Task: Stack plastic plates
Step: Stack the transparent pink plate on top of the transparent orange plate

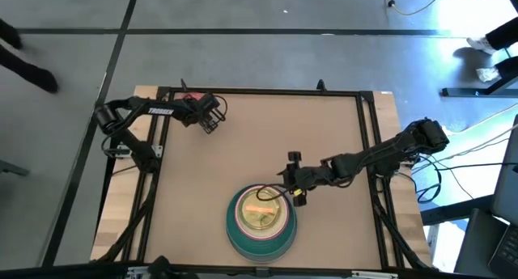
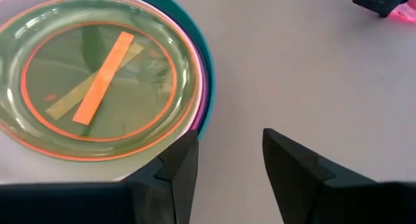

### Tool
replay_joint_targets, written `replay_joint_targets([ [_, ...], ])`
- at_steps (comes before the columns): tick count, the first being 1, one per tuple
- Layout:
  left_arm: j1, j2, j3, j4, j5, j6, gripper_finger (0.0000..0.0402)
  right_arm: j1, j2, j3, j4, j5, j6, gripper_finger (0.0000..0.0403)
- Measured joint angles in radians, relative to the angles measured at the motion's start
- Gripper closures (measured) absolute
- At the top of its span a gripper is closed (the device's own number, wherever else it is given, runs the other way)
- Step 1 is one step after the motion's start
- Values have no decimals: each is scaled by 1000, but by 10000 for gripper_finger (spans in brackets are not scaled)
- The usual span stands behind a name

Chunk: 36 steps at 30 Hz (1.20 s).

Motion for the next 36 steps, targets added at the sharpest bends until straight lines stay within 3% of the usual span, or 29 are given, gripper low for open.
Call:
replay_joint_targets([
  [11, -2, 7, -3, 40, 43, 37, 391, 0, 0, 0, 10, 21, 32, 237],
  [15, -44, 2, -6, 65, 31, 61, 393, 0, 0, 0, 31, 4, 100, 237],
  [21, -191, 2, 10, 59, 41, 60, 398, 2, 1, 0, -16, -16, 188, 237],
  [27, -344, 3, 62, 41, 24, 51, 399, 96, 1, -18, -50, -14, 250, 237],
  [36, -608, 1, 248, -121, -18, -57, 399, 259, -10, -120, -44, 178, 467, 237],
])
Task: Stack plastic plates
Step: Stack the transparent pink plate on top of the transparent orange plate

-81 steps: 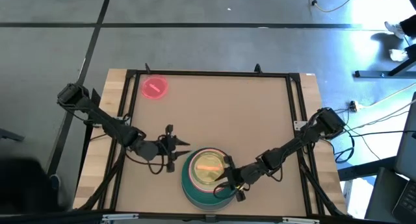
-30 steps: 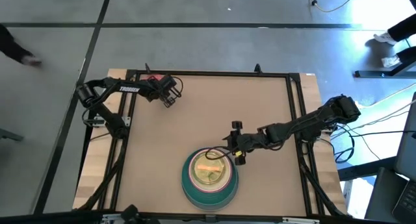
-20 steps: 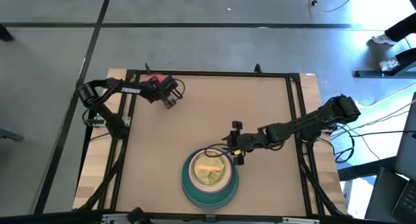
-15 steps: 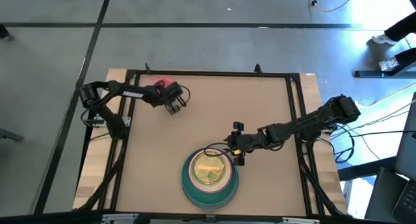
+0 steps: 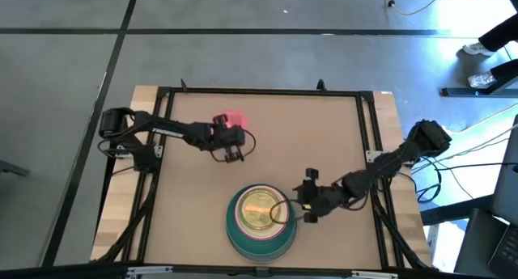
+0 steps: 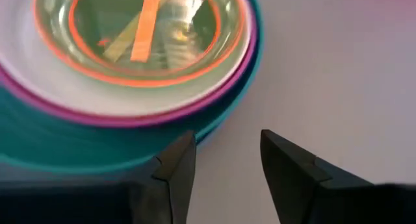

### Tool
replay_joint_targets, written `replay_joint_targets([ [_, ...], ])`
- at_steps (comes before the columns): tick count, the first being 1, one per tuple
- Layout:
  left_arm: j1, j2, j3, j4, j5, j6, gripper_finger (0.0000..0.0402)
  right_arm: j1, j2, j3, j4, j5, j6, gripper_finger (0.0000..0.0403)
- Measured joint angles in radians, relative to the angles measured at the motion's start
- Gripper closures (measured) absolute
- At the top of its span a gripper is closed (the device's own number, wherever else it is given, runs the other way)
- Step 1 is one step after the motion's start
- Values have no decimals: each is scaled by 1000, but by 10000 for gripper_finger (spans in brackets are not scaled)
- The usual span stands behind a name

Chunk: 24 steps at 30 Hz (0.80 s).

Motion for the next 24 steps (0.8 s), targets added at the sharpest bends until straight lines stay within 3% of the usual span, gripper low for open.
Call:
replay_joint_targets([
  [10, -357, -2, 184, 14, -5, -162, 399, 161, 0, -22, 0, 79, 210, 237],
  [18, -584, -2, 187, 146, 10, -206, 399, 241, 2, -22, -1, 79, 313, 237],
  [24, -689, 43, 187, 295, 40, -205, 399, 252, 2, -22, 12, 45, 330, 237],
])
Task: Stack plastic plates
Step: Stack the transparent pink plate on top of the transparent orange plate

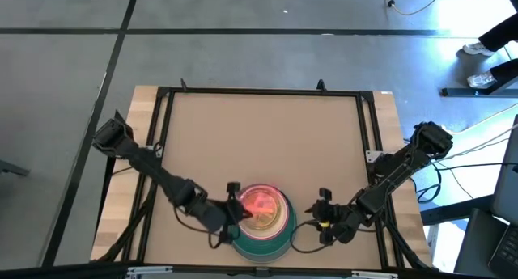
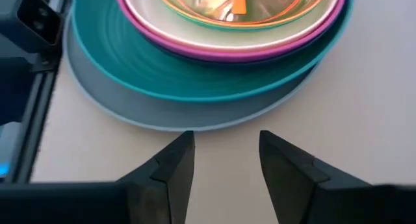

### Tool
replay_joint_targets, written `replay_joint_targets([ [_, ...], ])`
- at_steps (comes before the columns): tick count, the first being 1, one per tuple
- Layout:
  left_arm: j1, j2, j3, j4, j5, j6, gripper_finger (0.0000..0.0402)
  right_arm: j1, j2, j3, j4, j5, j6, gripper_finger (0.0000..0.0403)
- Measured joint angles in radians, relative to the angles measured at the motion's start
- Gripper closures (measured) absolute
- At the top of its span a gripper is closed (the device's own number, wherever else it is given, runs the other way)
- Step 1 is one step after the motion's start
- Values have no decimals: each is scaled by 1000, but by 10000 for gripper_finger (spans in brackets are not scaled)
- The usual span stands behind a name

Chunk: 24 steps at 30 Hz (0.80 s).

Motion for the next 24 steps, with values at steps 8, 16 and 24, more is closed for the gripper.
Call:
replay_joint_targets([
  [8, -29, 103, 0, 66, 12, 0, 399, 0, 0, 0, 12, -15, 23, 237],
  [16, -22, 158, 0, 64, 46, 2, 398, 0, 0, 0, 15, -20, 45, 237],
  [24, -7, 155, 0, 56, 72, 0, 330, 0, 0, 0, 15, -25, 39, 219],
])
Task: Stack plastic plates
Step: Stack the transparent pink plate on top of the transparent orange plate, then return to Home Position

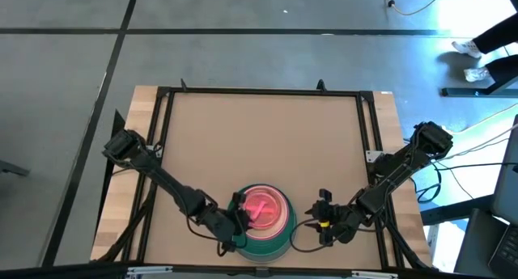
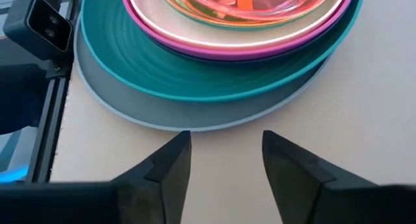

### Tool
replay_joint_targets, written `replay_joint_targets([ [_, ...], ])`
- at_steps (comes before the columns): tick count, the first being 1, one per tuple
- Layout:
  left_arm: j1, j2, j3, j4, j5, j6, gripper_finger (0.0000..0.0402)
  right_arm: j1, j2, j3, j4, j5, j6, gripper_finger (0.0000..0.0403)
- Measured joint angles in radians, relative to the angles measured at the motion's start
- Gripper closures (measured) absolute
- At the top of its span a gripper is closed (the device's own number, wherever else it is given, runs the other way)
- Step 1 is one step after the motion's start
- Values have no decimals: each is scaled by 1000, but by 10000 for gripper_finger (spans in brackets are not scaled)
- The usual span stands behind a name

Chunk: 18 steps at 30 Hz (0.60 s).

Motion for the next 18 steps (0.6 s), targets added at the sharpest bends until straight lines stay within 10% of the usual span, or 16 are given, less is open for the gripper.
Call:
replay_joint_targets([
  [18, 66, -219, -12, -213, 8, 113, 290, -94, -10, 0, -88, -33, -209, 178],
])
